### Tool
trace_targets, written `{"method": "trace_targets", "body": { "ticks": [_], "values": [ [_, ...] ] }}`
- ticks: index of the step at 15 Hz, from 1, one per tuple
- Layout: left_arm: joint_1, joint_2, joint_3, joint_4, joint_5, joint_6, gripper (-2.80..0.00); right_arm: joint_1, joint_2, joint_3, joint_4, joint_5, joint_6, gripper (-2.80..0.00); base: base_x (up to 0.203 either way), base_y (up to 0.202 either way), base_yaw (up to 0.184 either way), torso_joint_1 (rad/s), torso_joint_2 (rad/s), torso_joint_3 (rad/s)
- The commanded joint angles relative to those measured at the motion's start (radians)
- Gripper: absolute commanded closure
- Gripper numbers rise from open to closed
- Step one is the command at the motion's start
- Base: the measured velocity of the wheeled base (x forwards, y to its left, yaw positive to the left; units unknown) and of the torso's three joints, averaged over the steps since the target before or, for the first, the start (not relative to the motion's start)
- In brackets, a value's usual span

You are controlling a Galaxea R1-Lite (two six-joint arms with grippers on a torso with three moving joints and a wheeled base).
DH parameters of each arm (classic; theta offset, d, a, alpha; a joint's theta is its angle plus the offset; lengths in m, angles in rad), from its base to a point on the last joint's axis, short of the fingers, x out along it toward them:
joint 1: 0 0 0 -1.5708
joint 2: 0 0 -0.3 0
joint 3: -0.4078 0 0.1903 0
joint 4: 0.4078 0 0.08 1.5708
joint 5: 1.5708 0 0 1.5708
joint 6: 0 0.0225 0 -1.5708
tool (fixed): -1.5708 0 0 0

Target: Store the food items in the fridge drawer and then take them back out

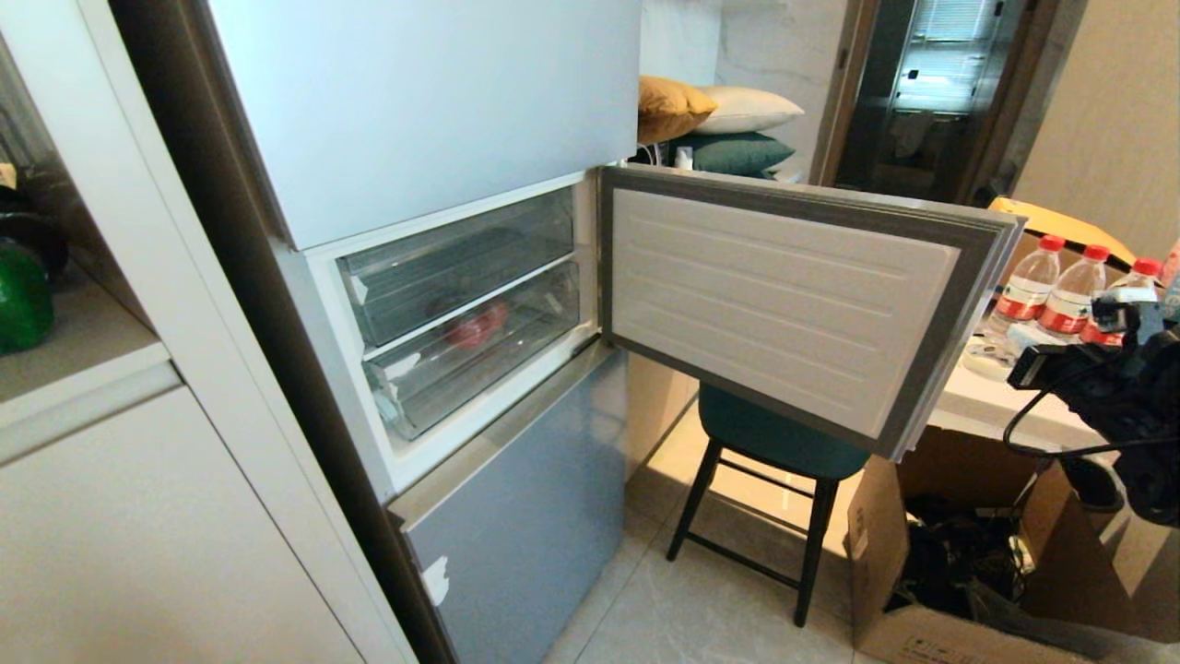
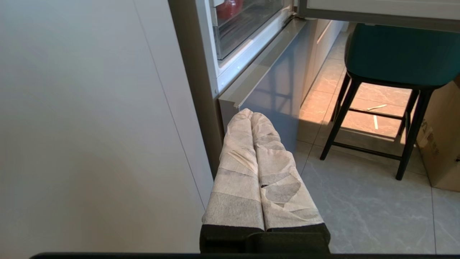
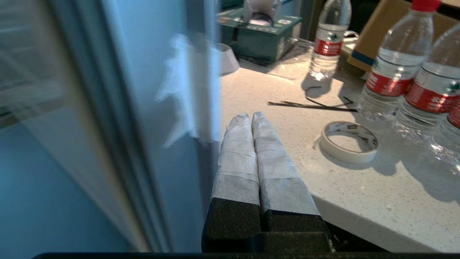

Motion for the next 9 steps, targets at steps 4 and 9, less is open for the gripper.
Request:
{"method": "trace_targets", "body": {
  "ticks": [4, 9],
  "values": [
    [0.0, 0.002, 0.011, 0.0, 0.0, 0.0, 0.0, -0.001, -0.066, 0.101, -0.075, 0.056, 0.004, 0.0, 0.0, 0.0, 0.0, 0.0, 0.0, 0.0],
    [0.0, 0.0, 0.011, -0.004, 0.0, 0.003, 0.0, -0.001, -0.199, 0.371, -0.156, 0.206, 0.084, 0.0, 0.0, 0.0, 0.0, 0.0, 0.0, 0.0]
  ]
}}
